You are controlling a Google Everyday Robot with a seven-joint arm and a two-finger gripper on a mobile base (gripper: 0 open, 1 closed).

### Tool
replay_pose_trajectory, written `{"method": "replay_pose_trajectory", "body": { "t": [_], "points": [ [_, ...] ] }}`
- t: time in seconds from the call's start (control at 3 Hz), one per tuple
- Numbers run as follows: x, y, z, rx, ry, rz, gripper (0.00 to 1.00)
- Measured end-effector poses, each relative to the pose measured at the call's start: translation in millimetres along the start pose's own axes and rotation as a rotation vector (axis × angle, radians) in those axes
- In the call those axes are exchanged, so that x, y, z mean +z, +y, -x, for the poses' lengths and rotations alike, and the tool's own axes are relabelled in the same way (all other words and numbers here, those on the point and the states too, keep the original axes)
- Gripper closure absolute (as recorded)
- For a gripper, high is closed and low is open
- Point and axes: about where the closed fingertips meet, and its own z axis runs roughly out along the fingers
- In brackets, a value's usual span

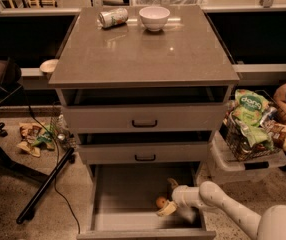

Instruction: Pick orange from bottom drawer and place on counter

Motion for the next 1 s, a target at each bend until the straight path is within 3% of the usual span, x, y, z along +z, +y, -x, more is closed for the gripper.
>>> {"method": "replay_pose_trajectory", "body": {
  "t": [1.0],
  "points": [
    [30, -2, -35, 0.010, 0.025, -0.060, 0.00]
  ]
}}
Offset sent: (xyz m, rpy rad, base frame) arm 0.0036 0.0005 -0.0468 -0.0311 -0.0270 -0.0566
